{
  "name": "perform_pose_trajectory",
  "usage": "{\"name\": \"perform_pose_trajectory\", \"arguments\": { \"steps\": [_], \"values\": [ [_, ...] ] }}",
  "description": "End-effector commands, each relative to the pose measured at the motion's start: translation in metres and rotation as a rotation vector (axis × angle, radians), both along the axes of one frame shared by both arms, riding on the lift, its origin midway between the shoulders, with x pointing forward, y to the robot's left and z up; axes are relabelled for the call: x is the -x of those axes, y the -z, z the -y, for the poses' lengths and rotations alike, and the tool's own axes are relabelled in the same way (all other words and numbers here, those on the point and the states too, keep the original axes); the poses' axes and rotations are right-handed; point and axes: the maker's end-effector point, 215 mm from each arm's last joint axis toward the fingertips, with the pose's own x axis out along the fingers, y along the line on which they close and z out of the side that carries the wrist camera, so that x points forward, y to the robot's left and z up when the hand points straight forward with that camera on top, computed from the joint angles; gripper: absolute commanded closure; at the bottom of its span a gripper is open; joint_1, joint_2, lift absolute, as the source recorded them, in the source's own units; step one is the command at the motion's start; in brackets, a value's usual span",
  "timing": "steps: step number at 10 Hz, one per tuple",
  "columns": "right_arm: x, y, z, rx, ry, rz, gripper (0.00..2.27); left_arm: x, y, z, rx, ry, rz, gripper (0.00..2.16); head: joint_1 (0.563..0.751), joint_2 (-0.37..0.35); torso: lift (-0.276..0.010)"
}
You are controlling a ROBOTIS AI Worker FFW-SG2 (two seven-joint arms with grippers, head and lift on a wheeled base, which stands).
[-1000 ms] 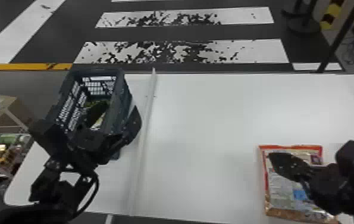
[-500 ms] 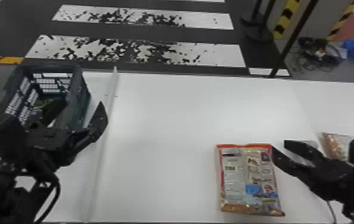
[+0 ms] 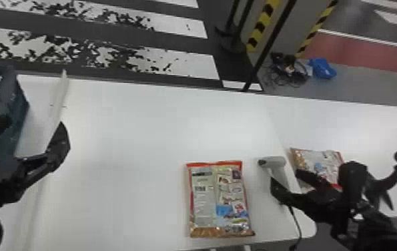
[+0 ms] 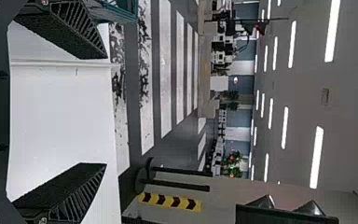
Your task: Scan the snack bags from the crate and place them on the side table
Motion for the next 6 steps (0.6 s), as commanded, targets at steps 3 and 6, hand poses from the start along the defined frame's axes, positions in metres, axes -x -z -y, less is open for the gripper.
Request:
{"name": "perform_pose_trajectory", "arguments": {
  "steps": [3,6],
  "values": [
    [-0.013,0.026,0.027,-0.002,0.022,-0.063,0.09,0.003,0.003,0.004,0.007,0.003,-0.005,0.04,0.695,-0.347,-0.094],
    [-0.030,0.049,0.038,-0.003,0.020,-0.118,0.09,0.004,0.013,0.002,0.005,0.001,-0.020,0.04,0.695,-0.350,-0.094]
  ]
}}
